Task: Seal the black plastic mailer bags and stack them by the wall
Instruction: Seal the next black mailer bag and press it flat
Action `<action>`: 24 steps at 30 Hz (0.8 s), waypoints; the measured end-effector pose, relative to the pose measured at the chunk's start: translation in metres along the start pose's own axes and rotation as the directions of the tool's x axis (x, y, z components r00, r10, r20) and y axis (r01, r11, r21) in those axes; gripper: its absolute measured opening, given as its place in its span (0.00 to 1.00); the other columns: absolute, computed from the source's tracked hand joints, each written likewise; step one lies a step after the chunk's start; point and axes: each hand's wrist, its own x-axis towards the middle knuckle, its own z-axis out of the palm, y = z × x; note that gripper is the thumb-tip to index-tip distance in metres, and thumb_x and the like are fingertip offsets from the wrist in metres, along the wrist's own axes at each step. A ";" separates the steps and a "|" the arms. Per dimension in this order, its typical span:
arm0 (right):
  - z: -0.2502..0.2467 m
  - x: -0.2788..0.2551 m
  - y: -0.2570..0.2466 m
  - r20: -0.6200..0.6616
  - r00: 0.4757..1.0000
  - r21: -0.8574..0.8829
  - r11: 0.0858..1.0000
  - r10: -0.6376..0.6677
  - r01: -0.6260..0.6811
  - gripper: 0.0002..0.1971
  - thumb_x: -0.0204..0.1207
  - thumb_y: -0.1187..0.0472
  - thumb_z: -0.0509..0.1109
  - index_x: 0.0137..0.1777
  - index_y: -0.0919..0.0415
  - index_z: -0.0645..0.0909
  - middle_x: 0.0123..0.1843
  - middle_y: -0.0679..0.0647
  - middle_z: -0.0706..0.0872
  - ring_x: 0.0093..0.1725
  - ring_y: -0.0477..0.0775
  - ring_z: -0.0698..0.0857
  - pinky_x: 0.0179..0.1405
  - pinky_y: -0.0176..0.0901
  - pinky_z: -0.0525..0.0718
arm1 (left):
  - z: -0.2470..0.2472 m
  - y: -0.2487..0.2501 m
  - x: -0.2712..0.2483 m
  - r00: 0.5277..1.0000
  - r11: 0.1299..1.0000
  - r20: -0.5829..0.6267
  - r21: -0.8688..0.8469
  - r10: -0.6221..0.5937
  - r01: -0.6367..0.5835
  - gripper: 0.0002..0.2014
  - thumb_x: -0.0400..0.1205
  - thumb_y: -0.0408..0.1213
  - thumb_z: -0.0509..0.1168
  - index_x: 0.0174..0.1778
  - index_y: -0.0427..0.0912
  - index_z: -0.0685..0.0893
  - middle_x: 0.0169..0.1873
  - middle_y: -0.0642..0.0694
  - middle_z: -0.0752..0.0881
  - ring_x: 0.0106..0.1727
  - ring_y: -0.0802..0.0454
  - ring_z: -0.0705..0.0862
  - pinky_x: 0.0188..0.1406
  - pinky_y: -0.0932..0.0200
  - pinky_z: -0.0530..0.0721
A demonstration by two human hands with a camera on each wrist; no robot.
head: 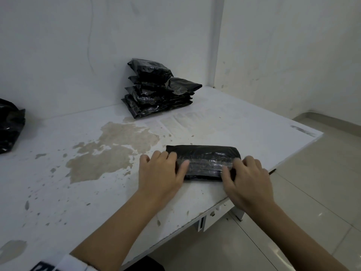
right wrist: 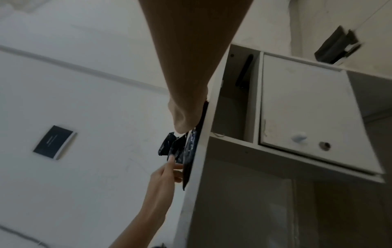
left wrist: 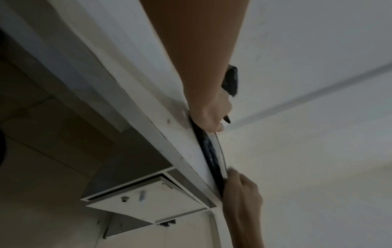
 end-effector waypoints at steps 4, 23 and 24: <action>-0.002 0.016 -0.014 0.158 0.966 -0.102 0.976 0.205 -0.191 0.34 0.68 0.23 0.54 0.50 0.55 0.71 0.50 0.53 0.77 0.54 0.58 0.75 0.51 0.52 0.75 | 0.007 0.017 0.011 0.968 0.974 0.193 0.188 -0.162 0.126 0.37 0.77 0.72 0.43 0.68 0.44 0.65 0.61 0.48 0.72 0.64 0.48 0.70 0.60 0.52 0.67; 0.024 0.009 0.000 -0.191 0.952 0.366 0.917 0.240 -0.158 0.21 0.73 0.58 0.76 0.30 0.57 0.64 0.29 0.51 0.71 0.36 0.58 0.70 0.36 0.47 0.66 | -0.004 -0.016 0.004 0.945 0.953 0.326 -0.277 -0.029 0.125 0.17 0.83 0.50 0.63 0.64 0.48 0.70 0.59 0.53 0.77 0.61 0.55 0.75 0.59 0.57 0.77; 0.028 0.007 0.001 -0.261 0.939 0.381 0.918 0.222 -0.111 0.21 0.72 0.65 0.76 0.30 0.57 0.64 0.27 0.51 0.70 0.34 0.58 0.70 0.32 0.47 0.66 | -0.006 -0.016 0.003 0.941 0.953 0.336 -0.271 -0.035 0.133 0.17 0.84 0.49 0.62 0.64 0.47 0.70 0.60 0.53 0.77 0.62 0.54 0.75 0.60 0.56 0.77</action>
